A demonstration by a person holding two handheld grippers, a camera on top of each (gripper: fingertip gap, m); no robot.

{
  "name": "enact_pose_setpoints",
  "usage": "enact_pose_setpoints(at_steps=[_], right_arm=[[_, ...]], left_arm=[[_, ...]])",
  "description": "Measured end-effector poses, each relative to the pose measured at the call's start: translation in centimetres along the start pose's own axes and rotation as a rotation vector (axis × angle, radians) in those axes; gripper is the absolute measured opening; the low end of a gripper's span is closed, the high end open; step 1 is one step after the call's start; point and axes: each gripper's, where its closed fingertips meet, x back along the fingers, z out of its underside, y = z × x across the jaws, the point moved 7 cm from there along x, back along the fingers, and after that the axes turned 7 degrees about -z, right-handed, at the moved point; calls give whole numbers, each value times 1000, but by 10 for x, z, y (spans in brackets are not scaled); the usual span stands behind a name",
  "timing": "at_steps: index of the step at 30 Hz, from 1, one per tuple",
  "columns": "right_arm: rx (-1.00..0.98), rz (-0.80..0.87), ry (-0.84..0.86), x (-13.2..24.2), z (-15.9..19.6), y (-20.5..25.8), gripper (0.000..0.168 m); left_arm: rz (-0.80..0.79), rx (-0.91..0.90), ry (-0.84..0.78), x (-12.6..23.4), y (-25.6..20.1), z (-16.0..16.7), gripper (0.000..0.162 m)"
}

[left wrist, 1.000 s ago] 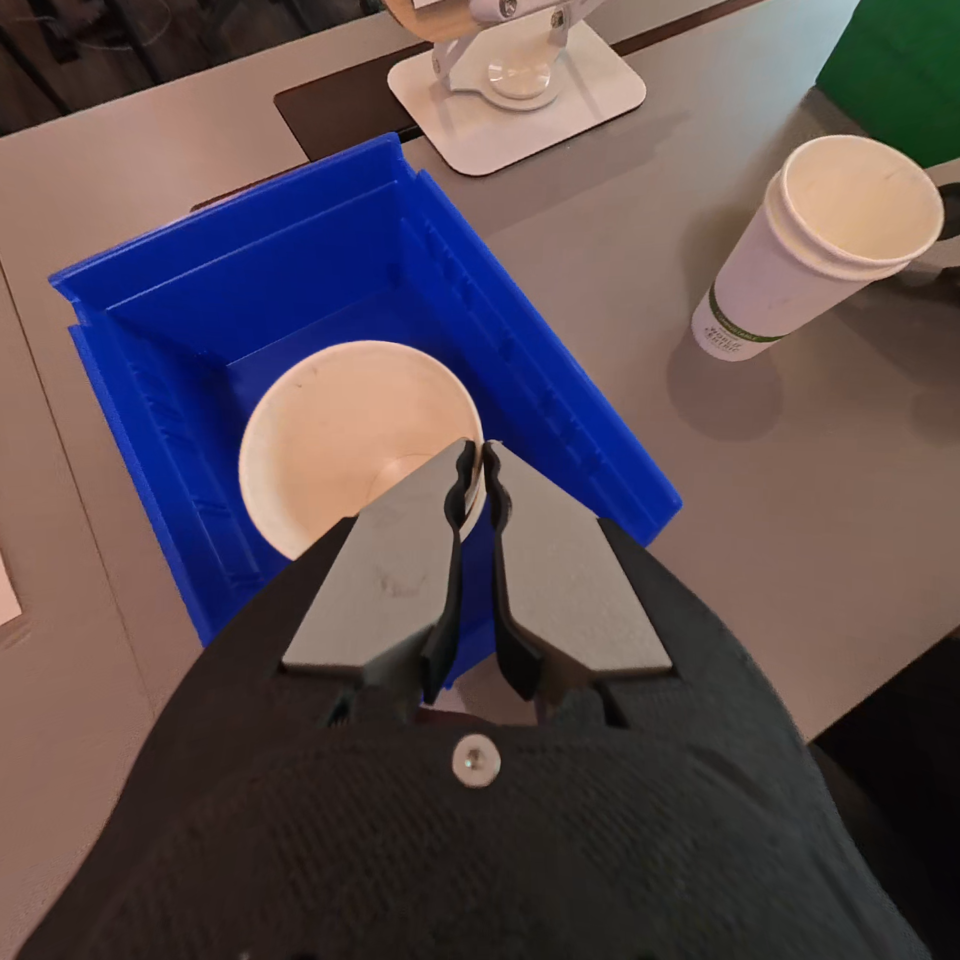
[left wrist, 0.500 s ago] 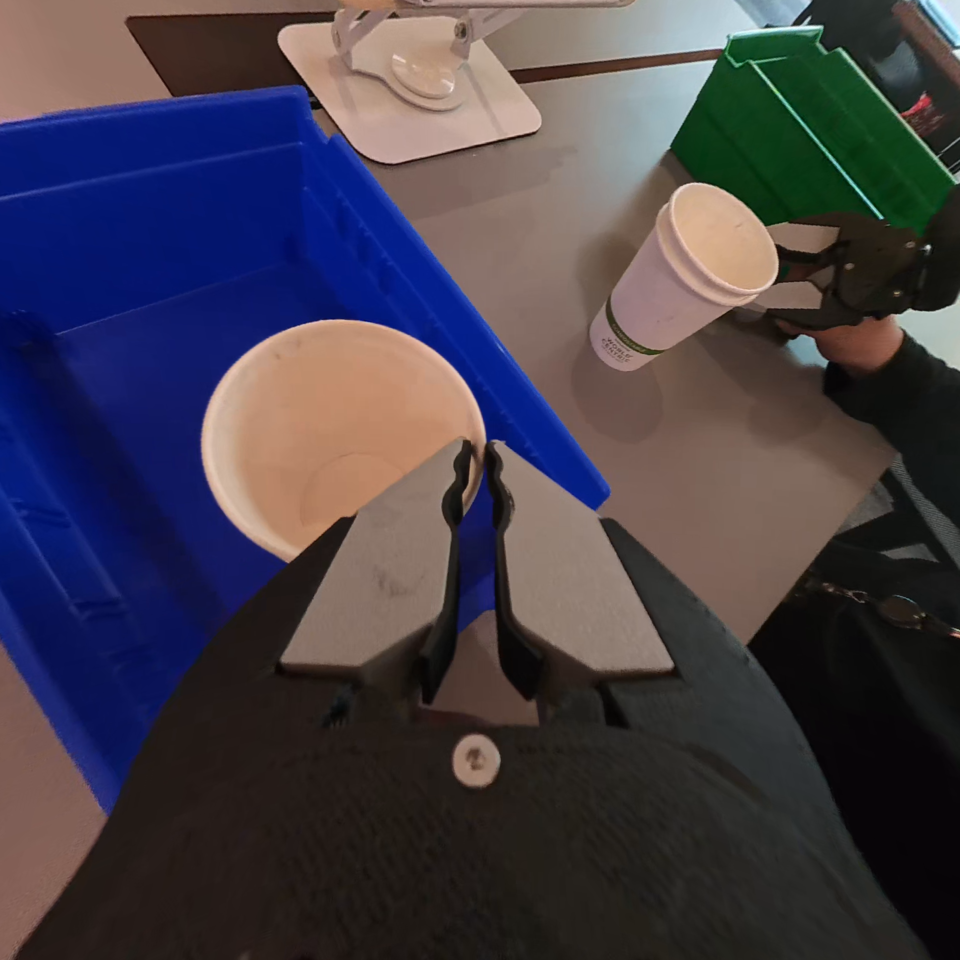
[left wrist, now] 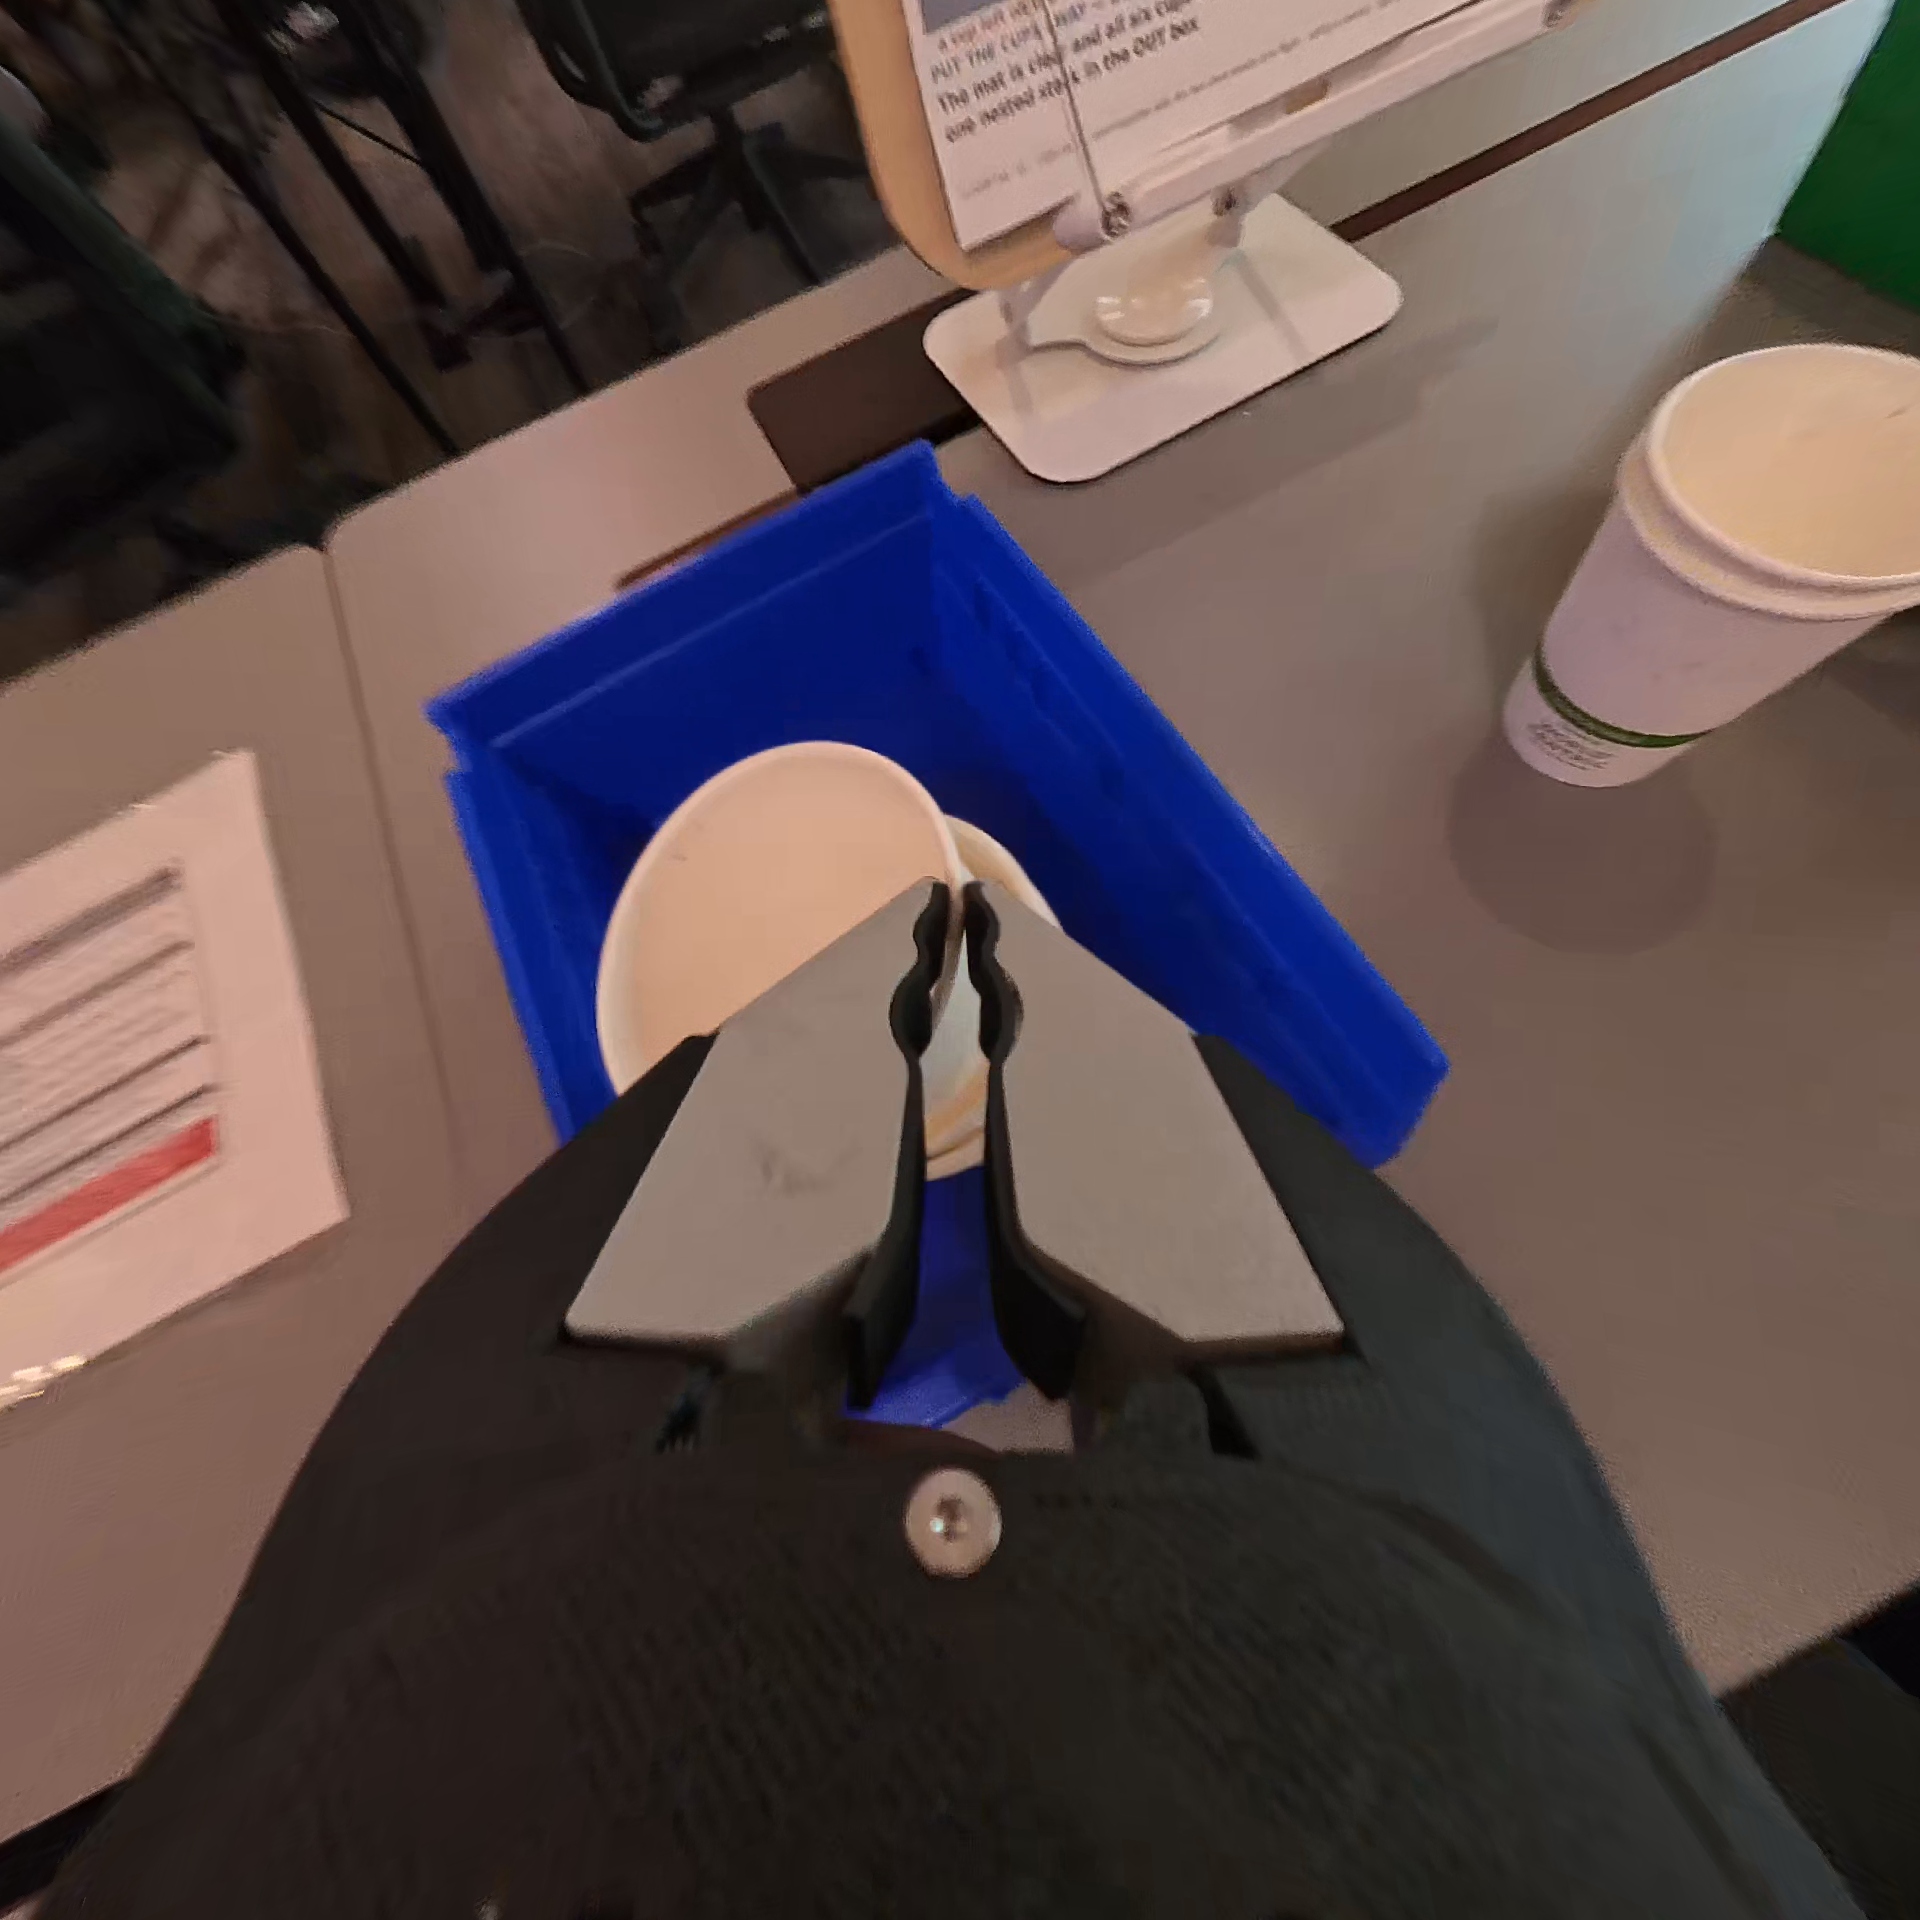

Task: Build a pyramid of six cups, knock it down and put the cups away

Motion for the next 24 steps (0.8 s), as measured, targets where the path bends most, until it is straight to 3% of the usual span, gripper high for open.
enact_pose_setpoints(at_steps=[5,8,15,24], right_arm=[[1,1,-2,0,0,0,41],[2,2,-2,0,0,0,41],[3,2,0,0,0,0,41],[3,1,-5,1,0,0,41]], left_arm=[[-266,-172,-98,21,0,-29,1],[-327,-228,-164,35,-11,-50,1],[-217,-295,-270,51,-65,-93,1],[4,-485,-358,33,-187,-136,1]])
